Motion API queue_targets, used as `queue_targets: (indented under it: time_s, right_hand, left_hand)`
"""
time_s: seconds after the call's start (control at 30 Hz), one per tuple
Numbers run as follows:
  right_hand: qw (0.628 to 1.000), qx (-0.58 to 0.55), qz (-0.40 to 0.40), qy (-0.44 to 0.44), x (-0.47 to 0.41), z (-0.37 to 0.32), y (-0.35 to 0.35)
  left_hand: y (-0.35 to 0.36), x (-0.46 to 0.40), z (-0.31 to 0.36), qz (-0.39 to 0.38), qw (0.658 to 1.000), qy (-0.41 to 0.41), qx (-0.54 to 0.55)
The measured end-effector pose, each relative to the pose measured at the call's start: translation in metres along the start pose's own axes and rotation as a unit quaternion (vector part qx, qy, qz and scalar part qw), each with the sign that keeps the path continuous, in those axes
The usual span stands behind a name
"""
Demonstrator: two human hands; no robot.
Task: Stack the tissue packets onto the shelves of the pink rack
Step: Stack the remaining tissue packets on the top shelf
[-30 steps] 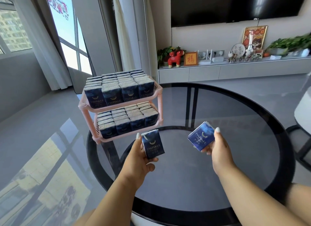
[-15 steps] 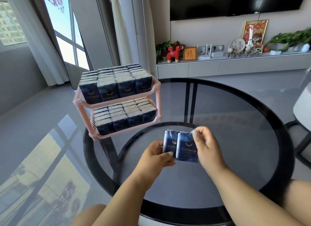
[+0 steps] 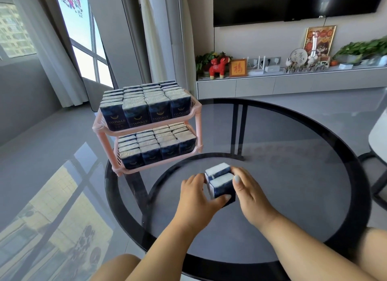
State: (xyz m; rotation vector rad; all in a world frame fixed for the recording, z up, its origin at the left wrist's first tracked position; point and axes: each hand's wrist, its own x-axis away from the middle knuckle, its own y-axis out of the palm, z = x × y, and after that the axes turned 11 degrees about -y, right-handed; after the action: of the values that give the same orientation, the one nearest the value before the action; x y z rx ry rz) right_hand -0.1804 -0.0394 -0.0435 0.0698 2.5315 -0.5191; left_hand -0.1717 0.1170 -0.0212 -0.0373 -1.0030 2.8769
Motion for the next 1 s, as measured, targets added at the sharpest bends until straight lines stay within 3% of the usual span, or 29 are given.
queue_targets:
  time_s: [0.1, 0.2, 0.33, 0.6, 1.0]
  right_hand:
    - [0.999, 0.000, -0.029, -0.017, 0.000, -0.007, 0.003]
    - [1.000, -0.009, -0.007, -0.003, 0.002, -0.005, 0.002]
    - [0.999, -0.010, 0.018, 0.049, 0.002, 0.001, 0.001]
    - [0.997, 0.013, 0.032, 0.068, 0.001, 0.001, 0.000]
    - [0.996, 0.021, 0.030, 0.079, 0.000, 0.000, -0.001]
  left_hand:
    - [-0.012, 0.000, 0.000, 0.019, 1.000, 0.017, 0.010]
    - [-0.036, 0.002, 0.002, 0.011, 0.999, 0.008, 0.029]
    - [-0.095, -0.007, 0.010, 0.090, 0.995, 0.022, 0.031]
    - [-0.221, -0.037, 0.024, 0.219, 0.974, 0.057, 0.017]
    - [-0.277, -0.074, 0.022, 0.106, 0.993, 0.052, -0.018]
